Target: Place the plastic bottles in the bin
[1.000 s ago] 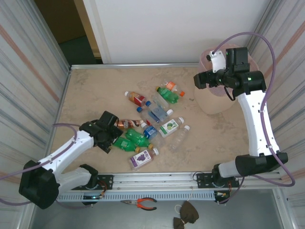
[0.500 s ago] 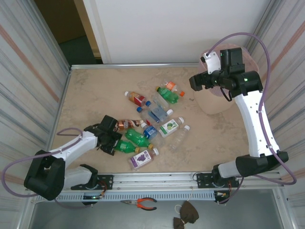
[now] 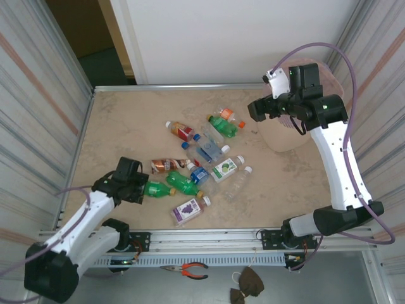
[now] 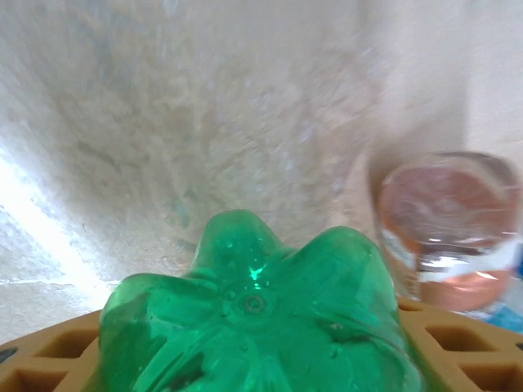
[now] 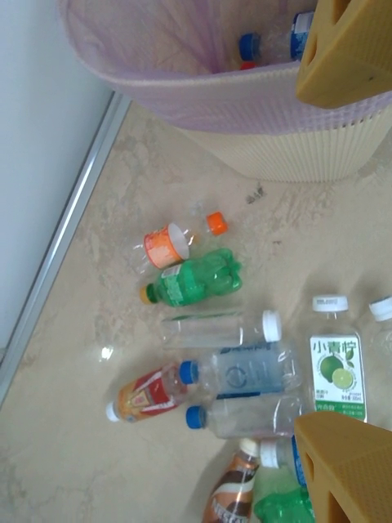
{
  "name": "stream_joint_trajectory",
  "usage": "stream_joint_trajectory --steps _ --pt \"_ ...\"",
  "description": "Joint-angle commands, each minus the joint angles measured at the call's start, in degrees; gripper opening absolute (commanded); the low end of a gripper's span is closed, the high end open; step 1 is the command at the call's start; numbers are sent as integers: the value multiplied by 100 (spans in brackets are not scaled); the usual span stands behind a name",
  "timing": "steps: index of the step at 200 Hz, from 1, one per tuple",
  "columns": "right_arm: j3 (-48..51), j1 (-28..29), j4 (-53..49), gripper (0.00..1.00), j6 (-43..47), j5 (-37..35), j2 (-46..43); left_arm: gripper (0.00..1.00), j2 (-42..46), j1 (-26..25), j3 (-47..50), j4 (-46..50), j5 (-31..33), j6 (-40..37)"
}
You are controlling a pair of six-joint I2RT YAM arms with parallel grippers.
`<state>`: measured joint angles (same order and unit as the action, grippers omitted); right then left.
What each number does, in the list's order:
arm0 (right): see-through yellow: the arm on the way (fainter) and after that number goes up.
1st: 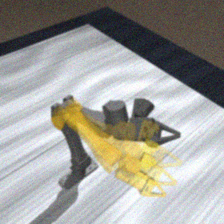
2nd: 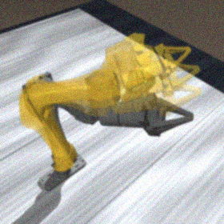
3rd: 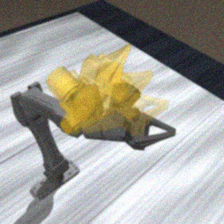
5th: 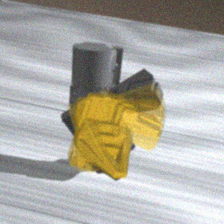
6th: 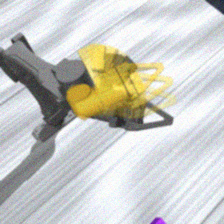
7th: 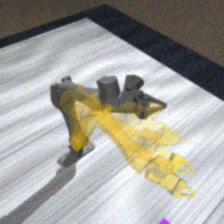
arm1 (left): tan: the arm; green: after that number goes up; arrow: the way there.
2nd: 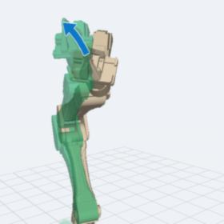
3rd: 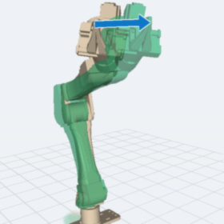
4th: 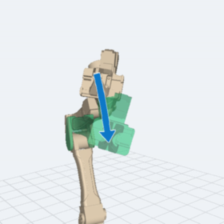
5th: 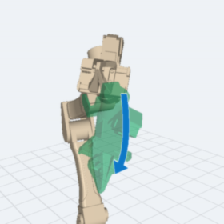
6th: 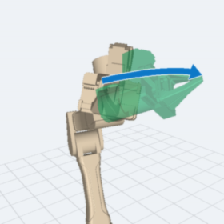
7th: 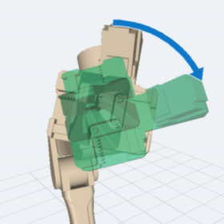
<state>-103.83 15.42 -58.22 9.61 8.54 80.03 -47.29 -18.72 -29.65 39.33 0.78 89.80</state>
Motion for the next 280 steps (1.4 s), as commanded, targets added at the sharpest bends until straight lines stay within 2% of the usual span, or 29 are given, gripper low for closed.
stream_joint_trajectory --steps 1,20,46,64,83,114,146,175,226,280 --pt "270 71 198 94 -157 576 -371 53 666 156 -384 357 535 -1042" --pt "714 105 495 95 -297 1206 -606 52 1184 204 -583 38 620 -1964" --pt "1251 165 971 94 -565 2090 -898 47 1713 214 -752 -828 311 -3251" --pt "1577 226 1344 95 -731 2616 -1065 46 1900 213 -870 -1525 -236 -4140" --pt "1834 300 1711 94 -873 3061 -1228 45 1920 221 -967 -2404 -1142 -4915" --pt "2211 417 2323 95 -1114 3708 -1517 45 1614 218 -1309 -3486 -2503 -5630" --pt "2516 660 2950 95 -1279 4100 -1792 42 1111 211 -1782 -4327 -3841 -5987" --pt "2713 1007 3459 96 -1304 4331 -1941 39 581 23 -2307 -4861 -4669 -6204" --pt "2532 1681 3898 96 -1529 4284 -1746 38 -325 -1072 -3322 -4835 -5148 -7243" --pt "2362 2306 4259 93 -1742 4334 -1501 37 -1064 -1587 -3862 -4927 -5125 -7555"
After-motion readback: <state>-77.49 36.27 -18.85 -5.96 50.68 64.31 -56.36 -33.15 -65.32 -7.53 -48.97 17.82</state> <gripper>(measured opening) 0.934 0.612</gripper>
